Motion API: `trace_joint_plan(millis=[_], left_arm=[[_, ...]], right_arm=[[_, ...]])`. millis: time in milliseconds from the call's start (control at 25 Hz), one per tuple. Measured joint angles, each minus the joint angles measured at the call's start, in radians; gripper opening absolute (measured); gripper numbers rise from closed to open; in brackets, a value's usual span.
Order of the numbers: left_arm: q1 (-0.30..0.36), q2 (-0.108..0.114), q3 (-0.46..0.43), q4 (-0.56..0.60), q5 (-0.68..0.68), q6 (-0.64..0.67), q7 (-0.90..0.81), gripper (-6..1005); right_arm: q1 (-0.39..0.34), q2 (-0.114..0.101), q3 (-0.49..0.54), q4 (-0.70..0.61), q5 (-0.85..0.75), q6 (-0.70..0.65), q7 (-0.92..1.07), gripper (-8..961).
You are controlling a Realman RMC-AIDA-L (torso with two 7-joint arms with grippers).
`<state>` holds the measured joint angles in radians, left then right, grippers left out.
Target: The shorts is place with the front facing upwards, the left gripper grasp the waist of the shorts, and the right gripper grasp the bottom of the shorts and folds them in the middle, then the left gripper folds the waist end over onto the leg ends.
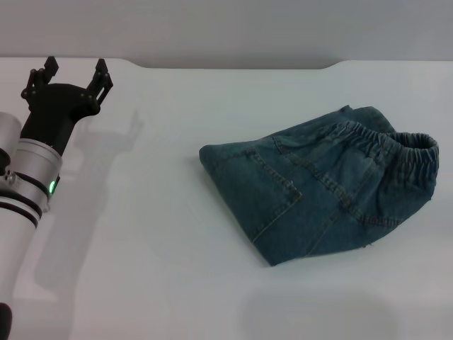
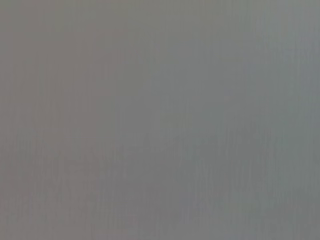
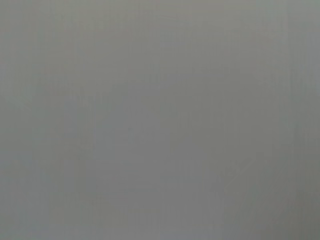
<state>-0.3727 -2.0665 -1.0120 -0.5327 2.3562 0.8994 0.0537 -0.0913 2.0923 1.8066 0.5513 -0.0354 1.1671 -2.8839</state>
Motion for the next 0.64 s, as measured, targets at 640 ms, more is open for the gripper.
trace_joint_plan(millis=[640], left_arm=[[0.002,-0.001,0.001,-0.009,0.0,-0.004,0.0,843]], right_arm=[[0.009,0.0,-0.001,-0.001,-0.003,0.0,0.0,546]])
